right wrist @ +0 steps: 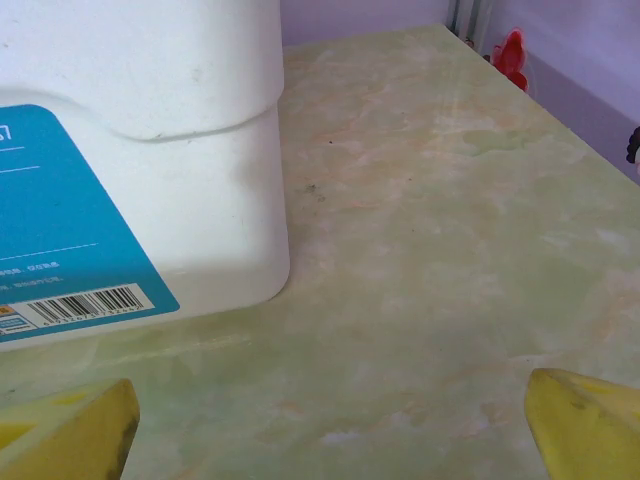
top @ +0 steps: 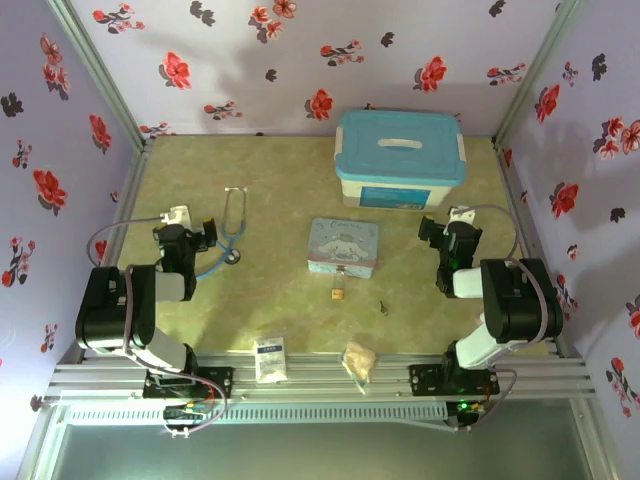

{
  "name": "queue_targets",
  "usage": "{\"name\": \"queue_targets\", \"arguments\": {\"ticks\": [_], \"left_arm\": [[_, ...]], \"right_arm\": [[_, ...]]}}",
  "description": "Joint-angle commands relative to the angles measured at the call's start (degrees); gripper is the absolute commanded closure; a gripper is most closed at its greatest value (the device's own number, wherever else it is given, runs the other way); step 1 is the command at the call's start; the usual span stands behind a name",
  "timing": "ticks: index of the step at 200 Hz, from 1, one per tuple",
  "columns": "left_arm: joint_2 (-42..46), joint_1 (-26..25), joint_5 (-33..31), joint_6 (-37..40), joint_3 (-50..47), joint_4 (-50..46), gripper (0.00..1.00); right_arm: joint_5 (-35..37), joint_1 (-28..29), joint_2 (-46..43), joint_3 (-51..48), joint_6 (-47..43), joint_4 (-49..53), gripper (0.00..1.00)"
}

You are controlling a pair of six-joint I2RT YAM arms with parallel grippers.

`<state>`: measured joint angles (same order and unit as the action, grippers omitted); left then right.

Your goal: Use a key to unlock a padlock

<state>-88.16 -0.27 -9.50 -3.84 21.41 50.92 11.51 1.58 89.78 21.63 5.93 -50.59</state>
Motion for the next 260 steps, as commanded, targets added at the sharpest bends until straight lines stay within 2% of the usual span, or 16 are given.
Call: {"name": "queue_targets", "arguments": {"ticks": [1, 164, 186, 201, 235, 247, 260], "left_arm": [[-0.48, -0.17, 0.62, 1.61, 1.09, 0.23, 0.00], [-0.34, 0.09, 0.63, 1.59, 0.73, 0.65, 0.00], [3.83, 1.42, 0.51, -0.29, -2.97, 4.03, 0.00], [7.35, 1.59, 0.71, -0.48, -2.92, 1.14, 0.00], [16.57, 1.60, -1.54, -1.64, -2.26, -6.86, 0.00], [20.19, 1.66, -2.37, -4.50, -1.22, -10.35, 0.00], [25.18, 1.66, -2.81, -11.44, 1.77, -20.20, 0.00]], "right_arm": [[-0.69, -0.37, -0.48, 0.70, -0.93, 0.23, 0.01], [-1.03, -0.53, -0.49, 0.84, -0.84, 0.27, 0.01], [-0.17, -0.53, -1.01, 0.07, -0.44, -0.93, 0.01], [0.07, -0.53, -4.25, -0.79, -0.64, -0.35, 0.01], [0.97, -0.44, -16.78, -0.23, 0.31, 10.87, 0.01], [1.80, -0.44, -21.26, 0.46, 2.24, 15.42, 0.01], [1.59, -0.53, -25.84, 1.73, 5.32, 21.15, 0.01]]}}
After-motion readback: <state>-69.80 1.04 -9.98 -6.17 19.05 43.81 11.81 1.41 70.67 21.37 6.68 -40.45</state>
